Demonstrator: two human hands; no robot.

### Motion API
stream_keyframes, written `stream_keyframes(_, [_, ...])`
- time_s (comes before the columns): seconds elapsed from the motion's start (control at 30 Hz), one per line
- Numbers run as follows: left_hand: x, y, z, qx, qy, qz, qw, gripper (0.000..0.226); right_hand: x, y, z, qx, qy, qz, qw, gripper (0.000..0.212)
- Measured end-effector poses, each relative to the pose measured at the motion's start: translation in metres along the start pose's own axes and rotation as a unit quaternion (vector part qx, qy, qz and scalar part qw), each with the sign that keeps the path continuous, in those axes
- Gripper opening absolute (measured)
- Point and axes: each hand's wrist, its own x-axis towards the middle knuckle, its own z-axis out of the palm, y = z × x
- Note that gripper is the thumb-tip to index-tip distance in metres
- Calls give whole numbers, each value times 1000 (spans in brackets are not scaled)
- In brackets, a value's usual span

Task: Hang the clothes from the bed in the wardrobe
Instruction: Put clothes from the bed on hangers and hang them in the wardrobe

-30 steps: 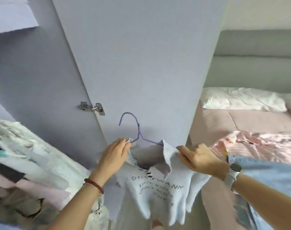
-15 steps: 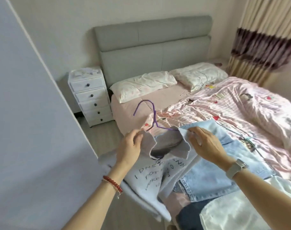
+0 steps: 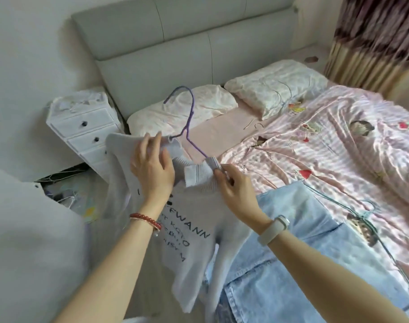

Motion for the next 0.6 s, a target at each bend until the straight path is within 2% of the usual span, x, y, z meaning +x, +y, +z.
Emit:
stream_keyframes(0.13, [7, 15, 72, -15, -116, -4, 993, 48, 69, 53, -2, 49, 40, 83, 995, 41])
stream_keyframes(0.27, [-22, 8, 152, -11, -285, -24, 958, 52, 109, 146, -23, 20, 92, 163, 982, 36])
stream_keyframes(0.37, [-64, -8, 205, 32, -404, -34, 913, 56, 114, 225, -47, -51, 104, 213, 970, 33])
stream_keyframes(0.5, [-131, -33, 256, 103, -553, -14, 827, 70, 98, 313, -80, -146, 86, 284, 944, 28])
stream_keyframes(0.57, [-160, -40, 272, 134, -585, 19, 800, 78, 96, 340, -92, -161, 99, 295, 937, 33])
stream_keyframes(0.6, [-171, -41, 277, 150, -582, 38, 798, 83, 99, 348, -96, -167, 101, 288, 938, 37])
